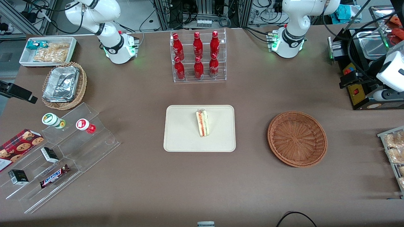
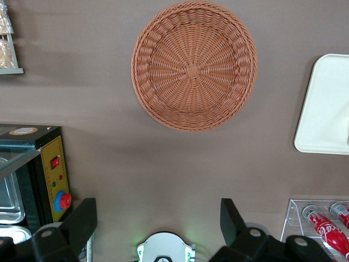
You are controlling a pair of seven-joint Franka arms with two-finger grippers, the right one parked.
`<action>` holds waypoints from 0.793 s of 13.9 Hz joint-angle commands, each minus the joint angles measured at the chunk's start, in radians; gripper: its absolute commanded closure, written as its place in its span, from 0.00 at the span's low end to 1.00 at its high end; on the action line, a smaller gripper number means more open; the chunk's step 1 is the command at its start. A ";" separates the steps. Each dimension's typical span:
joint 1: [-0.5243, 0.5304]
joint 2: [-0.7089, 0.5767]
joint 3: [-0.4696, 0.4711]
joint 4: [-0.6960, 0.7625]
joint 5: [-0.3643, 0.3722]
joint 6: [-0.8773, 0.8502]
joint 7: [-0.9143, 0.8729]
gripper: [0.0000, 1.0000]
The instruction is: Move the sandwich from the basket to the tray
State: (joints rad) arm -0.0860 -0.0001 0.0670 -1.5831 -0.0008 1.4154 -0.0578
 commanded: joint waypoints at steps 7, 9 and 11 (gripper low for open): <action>0.121 -0.015 -0.137 0.021 0.005 -0.001 0.000 0.00; 0.239 -0.014 -0.252 0.023 0.008 -0.003 -0.002 0.00; 0.262 -0.014 -0.291 0.026 0.010 -0.003 -0.061 0.00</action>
State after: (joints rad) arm 0.1403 -0.0045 -0.1714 -1.5641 -0.0005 1.4156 -0.0699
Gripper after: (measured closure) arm 0.000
